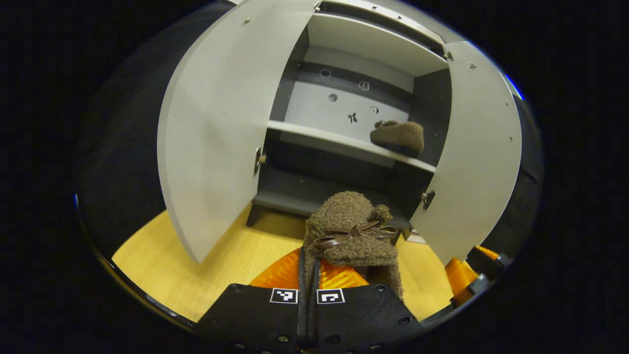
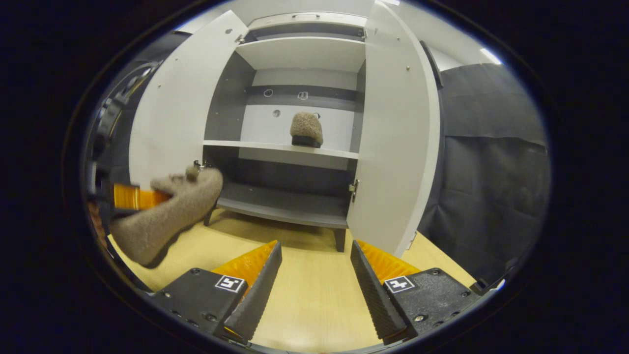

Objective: Grab one shoe with the right hand and put it into the shoe cabinet, grab the other shoe with the left hand and put it into the shoe cabinet; then close the right door with the right hand and the left door with the left hand.

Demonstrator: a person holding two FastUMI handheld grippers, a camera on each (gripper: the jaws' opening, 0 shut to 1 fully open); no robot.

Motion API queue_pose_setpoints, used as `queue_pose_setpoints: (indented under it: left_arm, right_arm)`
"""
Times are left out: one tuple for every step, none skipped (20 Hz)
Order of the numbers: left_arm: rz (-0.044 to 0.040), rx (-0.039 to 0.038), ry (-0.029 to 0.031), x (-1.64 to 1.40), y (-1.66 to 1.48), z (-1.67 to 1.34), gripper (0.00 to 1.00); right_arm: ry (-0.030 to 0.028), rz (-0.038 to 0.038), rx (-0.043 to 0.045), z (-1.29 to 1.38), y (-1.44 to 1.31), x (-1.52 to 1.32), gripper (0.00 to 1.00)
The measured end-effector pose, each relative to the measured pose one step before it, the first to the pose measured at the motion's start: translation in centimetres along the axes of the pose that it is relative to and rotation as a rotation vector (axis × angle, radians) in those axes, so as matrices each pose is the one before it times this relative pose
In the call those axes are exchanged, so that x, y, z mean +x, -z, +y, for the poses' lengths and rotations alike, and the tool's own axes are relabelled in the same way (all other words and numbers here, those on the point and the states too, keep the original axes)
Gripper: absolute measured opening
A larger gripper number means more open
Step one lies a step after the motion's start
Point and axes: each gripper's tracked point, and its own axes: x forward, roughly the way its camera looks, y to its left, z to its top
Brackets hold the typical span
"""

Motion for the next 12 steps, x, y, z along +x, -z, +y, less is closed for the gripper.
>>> queue_pose_setpoints:
  left_arm:
    - [-0.01818,-0.01896,0.02036,0.346,-2.465,-1.132,0.00]
    - [-0.02668,-0.01884,0.02529,0.609,-2.747,-1.305,0.00]
    - [-0.04141,-0.01019,0.01662,0.865,-2.821,-0.948,0.00]
    - [-0.03991,0.00508,0.00006,1.350,-2.693,-0.430,0.00]
    - [-0.03427,0.01653,-0.01032,1.525,-2.509,-0.199,0.00]
    - [-0.02120,0.01109,-0.01509,1.615,-1.914,-0.146,0.00]
    - [-0.00893,-0.00090,-0.01237,1.718,-1.592,-0.180,0.00]
    - [-0.01232,-0.00805,0.00181,2.072,-1.312,-0.398,0.00]
    - [0.00499,-0.01025,-0.00013,1.827,-1.060,-0.403,0.00]
    - [0.01676,-0.00435,-0.00436,1.766,-0.695,-0.267,0.00]
    - [0.02098,0.00993,-0.01189,1.840,-0.279,-0.116,0.00]
    - [0.02329,0.01069,-0.02220,1.738,-0.080,0.264,0.00]
  right_arm:
    - [-0.00602,-0.00535,-0.00484,0.190,-0.144,-0.045,0.89]
    - [-0.00632,-0.00562,-0.00309,0.096,-0.124,0.010,0.89]
    - [-0.00394,-0.00527,-0.00017,0.048,-0.101,-0.019,0.89]
    - [0.00035,-0.00537,0.00154,0.004,-0.136,-0.116,0.89]
    - [0.00424,-0.00519,0.00372,-0.089,-0.118,-0.118,0.89]
    - [0.00478,-0.00520,0.00511,-0.153,-0.123,-0.141,0.89]
    - [0.00486,-0.00582,0.00489,-0.112,-0.132,-0.277,0.89]
    - [0.00663,-0.00081,0.00004,-0.237,0.064,-0.134,0.89]
    - [0.00676,0.00077,-0.00224,-0.229,0.018,-0.220,0.89]
    - [0.00634,0.00132,-0.00120,-0.244,0.099,-0.205,0.89]
    - [0.00605,0.00019,0.00087,-0.290,-0.043,-0.182,0.88]
    - [0.00518,0.00035,0.00159,-0.250,0.008,-0.100,0.88]
